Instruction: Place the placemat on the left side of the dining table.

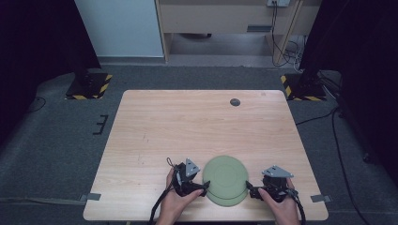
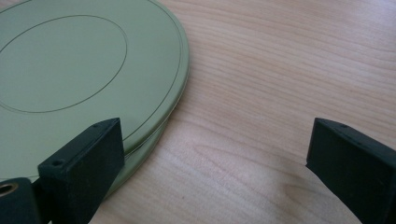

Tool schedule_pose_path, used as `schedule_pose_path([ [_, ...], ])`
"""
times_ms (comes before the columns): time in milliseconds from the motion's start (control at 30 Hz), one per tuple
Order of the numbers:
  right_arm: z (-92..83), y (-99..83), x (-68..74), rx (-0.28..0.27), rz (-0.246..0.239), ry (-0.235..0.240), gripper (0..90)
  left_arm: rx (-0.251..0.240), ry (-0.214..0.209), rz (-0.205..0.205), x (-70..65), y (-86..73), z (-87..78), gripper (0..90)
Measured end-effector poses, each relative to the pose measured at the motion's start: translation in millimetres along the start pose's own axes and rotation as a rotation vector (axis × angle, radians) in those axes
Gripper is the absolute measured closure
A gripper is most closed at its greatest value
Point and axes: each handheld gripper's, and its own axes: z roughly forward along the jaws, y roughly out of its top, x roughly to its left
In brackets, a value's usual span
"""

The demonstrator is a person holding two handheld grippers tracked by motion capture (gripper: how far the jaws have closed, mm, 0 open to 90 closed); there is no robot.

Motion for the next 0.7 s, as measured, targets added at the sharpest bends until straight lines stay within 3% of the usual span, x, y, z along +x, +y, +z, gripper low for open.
schedule_pose_path([
  [167, 5.4, 3.5, -2.7, -0.010, 0.013, -0.020, 4.3, 0.010, 0.009, 0.009, 2.4, 5.0, 3.0, 5.7],
  [200, 7.0, 4.5, -3.7, -0.013, 0.017, -0.023, 4.8, -0.006, 0.011, 0.012, 2.2, 6.0, 2.6, 9.3],
  [400, 0.1, 1.0, -3.5, -0.021, 0.025, -0.009, 6.4, -0.003, -0.008, 0.025, -2.4, 1.8, -1.0, 9.1],
  [700, -4.3, -0.4, 0.4, -0.021, 0.004, 0.008, 6.5, -0.021, -0.015, 0.014, -4.3, 0.2, -6.2, 10.2],
])
